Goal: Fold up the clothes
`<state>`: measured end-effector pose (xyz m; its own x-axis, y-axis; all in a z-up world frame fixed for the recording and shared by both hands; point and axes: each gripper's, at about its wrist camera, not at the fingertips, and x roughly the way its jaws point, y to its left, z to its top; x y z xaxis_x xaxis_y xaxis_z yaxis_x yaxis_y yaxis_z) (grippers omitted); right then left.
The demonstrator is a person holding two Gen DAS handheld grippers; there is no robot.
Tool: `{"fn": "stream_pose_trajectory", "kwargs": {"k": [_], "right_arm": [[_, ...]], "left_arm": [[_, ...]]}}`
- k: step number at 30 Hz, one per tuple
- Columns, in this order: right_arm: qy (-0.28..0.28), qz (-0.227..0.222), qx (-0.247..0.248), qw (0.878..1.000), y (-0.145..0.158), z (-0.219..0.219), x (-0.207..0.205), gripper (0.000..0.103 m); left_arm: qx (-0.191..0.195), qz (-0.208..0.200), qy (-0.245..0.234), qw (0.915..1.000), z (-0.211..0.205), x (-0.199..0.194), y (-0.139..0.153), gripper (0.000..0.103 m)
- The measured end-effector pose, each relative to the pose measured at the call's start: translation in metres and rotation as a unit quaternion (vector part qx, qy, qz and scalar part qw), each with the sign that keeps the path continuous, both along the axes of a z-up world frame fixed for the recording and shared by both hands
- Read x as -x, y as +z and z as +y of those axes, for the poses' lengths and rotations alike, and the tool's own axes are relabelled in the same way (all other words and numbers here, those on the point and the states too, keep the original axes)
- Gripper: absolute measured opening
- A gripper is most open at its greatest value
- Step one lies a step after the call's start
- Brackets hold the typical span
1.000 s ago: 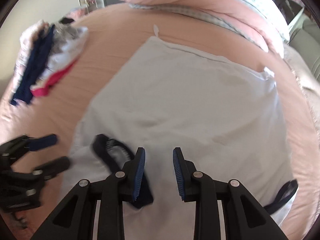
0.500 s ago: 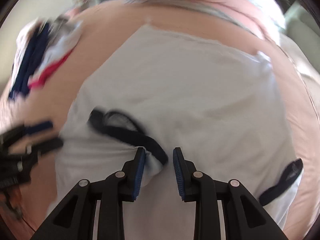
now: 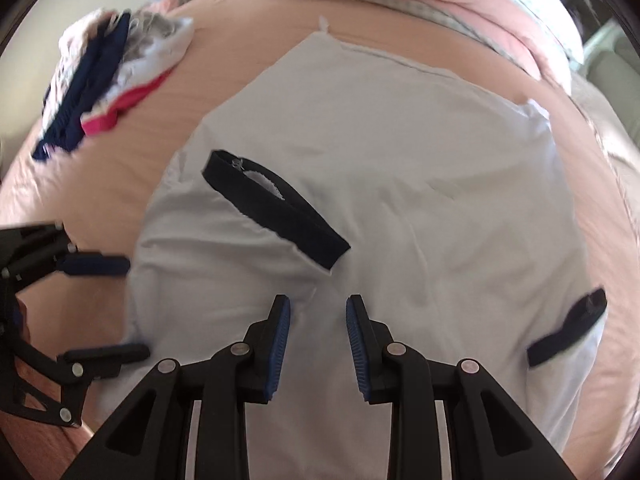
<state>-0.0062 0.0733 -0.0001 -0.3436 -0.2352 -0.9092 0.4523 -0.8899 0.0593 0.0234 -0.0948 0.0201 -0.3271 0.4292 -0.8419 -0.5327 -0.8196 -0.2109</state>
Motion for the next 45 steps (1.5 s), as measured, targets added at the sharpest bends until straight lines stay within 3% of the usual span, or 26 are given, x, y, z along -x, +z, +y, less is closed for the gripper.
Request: {"fn": "stream_pose_trajectory", "kwargs": {"k": [2,3,8,10,15,17,19,21,23,26,30,33,38,45], "right_arm": [[0.016,-0.005,0.048,0.999,0.005,-0.005,-0.016,0.029],[0.028,0.001,0.048,0.998,0.005,-0.011,-0.025,0.029],[0.074,-0.001,0.001,0.997,-0.017,-0.038,-0.058,0.031],[0.097,0.011,-0.020,0.995,-0.014,-0.047,-0.071,0.038],[0.163,0.001,-0.044,0.986,-0.009,-0.061,-0.089,0.040],[0.144,-0.006,-0.016,0.989,0.002,-0.056,-0.077,0.040],[0.112,0.017,-0.002,0.994,0.014,-0.052,-0.059,0.040],[0.073,0.048,-0.012,0.996,0.023,-0.052,-0.034,0.040],[0.050,0.051,-0.004,0.997,0.028,-0.055,-0.006,0.040],[0.023,0.050,0.009,0.998,0.034,-0.063,0.031,0.040],[0.043,0.051,-0.036,0.997,0.022,-0.073,0.047,0.040],[0.034,0.022,-0.056,0.998,0.005,-0.063,0.050,0.040],[0.038,0.004,-0.062,0.997,-0.005,-0.047,0.034,0.040],[0.042,-0.009,-0.069,0.997,-0.006,-0.033,0.027,0.040]], "left_arm": [[-0.008,0.001,0.018,0.9998,-0.005,0.007,0.001,0.058],[-0.012,0.002,0.027,0.9996,-0.008,0.011,0.001,0.058],[-0.019,-0.005,0.128,0.9915,-0.025,0.033,-0.007,0.058],[-0.026,-0.008,0.165,0.9858,-0.031,0.040,-0.012,0.058],[-0.020,0.030,0.201,0.9790,-0.028,0.044,-0.007,0.059],[-0.016,0.046,0.206,0.9774,-0.025,0.044,-0.004,0.058],[-0.012,0.053,0.209,0.9763,-0.022,0.043,-0.003,0.059],[-0.010,0.060,0.217,0.9743,-0.025,0.044,-0.001,0.059],[-0.013,0.073,0.233,0.9697,-0.029,0.045,0.003,0.058],[-0.018,0.062,0.248,0.9666,-0.035,0.053,-0.002,0.058],[-0.007,0.052,0.242,0.9689,-0.034,0.059,-0.010,0.058],[-0.011,0.049,0.229,0.9720,-0.029,0.060,-0.011,0.058],[-0.015,0.049,0.220,0.9742,-0.026,0.062,-0.011,0.058],[-0.017,0.053,0.168,0.9842,-0.007,0.054,-0.006,0.058]]}}
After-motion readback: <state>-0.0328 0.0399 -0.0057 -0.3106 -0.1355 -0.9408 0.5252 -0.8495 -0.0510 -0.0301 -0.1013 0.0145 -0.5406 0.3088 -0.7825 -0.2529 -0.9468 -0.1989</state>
